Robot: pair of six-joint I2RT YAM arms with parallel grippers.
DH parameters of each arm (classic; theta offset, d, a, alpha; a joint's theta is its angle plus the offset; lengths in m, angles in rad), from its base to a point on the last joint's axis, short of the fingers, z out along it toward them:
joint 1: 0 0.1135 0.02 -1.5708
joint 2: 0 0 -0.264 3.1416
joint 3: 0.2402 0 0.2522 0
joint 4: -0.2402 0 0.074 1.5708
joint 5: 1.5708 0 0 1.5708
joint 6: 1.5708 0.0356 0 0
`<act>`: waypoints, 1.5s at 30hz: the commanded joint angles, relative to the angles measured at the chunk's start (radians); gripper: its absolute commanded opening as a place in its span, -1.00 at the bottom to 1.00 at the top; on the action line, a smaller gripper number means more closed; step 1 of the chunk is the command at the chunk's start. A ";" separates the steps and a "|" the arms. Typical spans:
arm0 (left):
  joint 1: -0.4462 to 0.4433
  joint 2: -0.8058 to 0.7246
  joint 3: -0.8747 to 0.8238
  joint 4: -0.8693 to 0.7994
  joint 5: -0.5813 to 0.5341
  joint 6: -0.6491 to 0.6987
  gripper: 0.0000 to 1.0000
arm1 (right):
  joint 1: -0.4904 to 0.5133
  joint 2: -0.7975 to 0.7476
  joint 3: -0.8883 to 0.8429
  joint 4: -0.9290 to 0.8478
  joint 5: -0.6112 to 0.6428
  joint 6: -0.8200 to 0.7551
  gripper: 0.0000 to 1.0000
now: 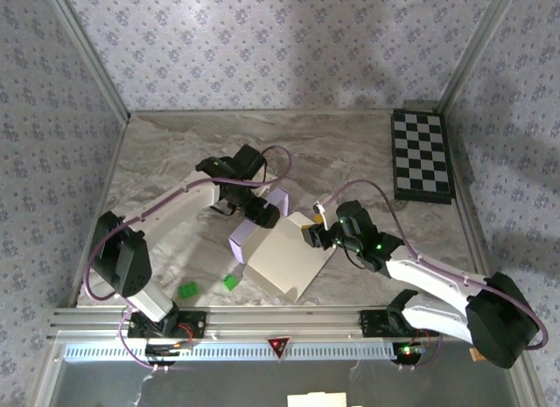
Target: Fold the paper box
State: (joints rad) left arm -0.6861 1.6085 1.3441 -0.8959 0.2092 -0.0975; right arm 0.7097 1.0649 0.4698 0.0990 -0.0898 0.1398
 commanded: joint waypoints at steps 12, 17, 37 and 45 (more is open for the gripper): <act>0.185 -0.093 -0.152 0.120 0.095 -0.028 0.49 | 0.000 -0.084 0.119 -0.491 0.126 0.563 0.11; 0.246 -0.114 -0.198 0.158 0.127 -0.041 0.47 | -0.060 -0.087 0.066 -0.450 -0.055 0.689 0.15; 0.386 -0.146 -0.302 0.211 0.256 -0.063 0.26 | -0.136 0.301 -0.034 0.194 -0.472 0.743 0.08; 0.426 -0.152 -0.325 0.262 0.321 -0.079 0.17 | -0.125 0.433 -0.037 0.348 -0.502 0.778 -0.03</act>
State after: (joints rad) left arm -0.2710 1.4803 1.0271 -0.6529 0.4732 -0.1688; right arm 0.5797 1.4693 0.4412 0.3550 -0.5537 0.8902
